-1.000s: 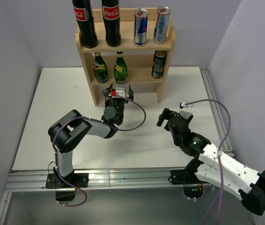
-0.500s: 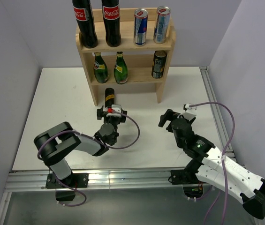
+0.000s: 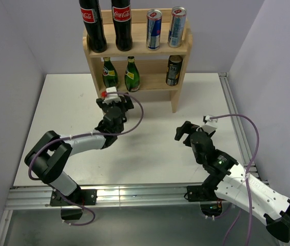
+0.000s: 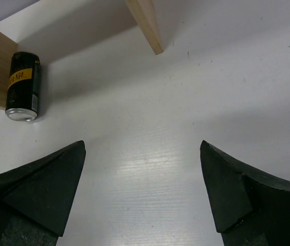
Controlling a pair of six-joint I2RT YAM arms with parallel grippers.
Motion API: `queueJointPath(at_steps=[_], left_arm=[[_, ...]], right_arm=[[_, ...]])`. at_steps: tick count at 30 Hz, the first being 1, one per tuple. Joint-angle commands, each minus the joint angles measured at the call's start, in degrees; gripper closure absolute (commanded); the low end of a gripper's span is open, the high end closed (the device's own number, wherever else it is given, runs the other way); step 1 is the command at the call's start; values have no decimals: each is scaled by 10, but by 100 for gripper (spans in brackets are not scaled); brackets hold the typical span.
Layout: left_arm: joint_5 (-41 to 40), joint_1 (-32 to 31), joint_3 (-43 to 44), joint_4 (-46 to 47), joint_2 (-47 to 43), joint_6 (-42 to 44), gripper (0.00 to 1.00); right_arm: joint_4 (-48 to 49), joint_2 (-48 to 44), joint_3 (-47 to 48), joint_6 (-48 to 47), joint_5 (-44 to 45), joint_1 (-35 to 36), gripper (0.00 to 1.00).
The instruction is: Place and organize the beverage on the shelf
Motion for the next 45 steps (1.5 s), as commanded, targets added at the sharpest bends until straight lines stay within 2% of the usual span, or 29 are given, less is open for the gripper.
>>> queueJointPath(at_steps=[1, 6, 7, 11, 18, 29, 45], left_arm=[[50, 20, 59, -155, -2, -75, 1], [109, 45, 98, -271, 3, -118, 2], [141, 47, 101, -286, 2, -119, 3], [147, 52, 102, -330, 4, -126, 7], [125, 53, 23, -284, -22, -130, 6], [134, 55, 9, -239, 31, -134, 7], [129, 55, 33, -216, 114, -128, 7]], right_arm=[[-5, -6, -4, 8, 10, -2, 0], [-3, -4, -6, 10, 11, -2, 0], [-3, -5, -8, 10, 11, -2, 0], [-5, -12, -14, 13, 12, -2, 0], [-3, -14, -22, 17, 7, -2, 0], [-3, -15, -25, 20, 8, -2, 0], [3, -12, -30, 18, 6, -2, 0]])
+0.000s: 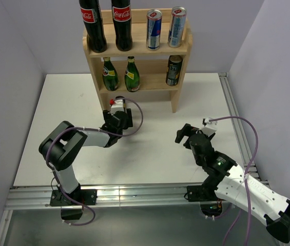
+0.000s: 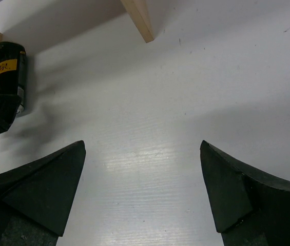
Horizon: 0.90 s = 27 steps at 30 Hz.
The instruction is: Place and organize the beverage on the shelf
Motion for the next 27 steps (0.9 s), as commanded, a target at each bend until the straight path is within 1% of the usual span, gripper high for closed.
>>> queueJointPath(at_steps=[1, 10, 16, 19, 21, 22, 24, 25, 27], left_arm=[[-5, 2, 22, 27, 14, -2, 7], [-2, 4, 34, 41, 47, -2, 7], [7, 7, 45, 35, 64, -4, 17], [6, 8, 43, 38, 62, -4, 19], [5, 8, 42, 36, 62, -3, 22], [5, 8, 42, 34, 62, -4, 28], [7, 9, 44, 30, 63, -4, 34], [9, 9, 44, 29, 63, -4, 40], [16, 10, 49, 20, 67, -3, 47]], right_arm=[[11, -4, -4, 5, 6, -2, 1], [12, -1, -4, 4, 5, -2, 0], [11, -1, -4, 5, 5, -2, 0], [10, -1, -4, 7, 5, -2, 0], [11, -2, -5, 8, 4, -2, 1], [11, -2, -5, 7, 5, -2, 1], [10, -2, -5, 8, 4, -2, 1], [10, -2, -5, 8, 4, -2, 1], [10, -2, -6, 8, 4, -2, 1]])
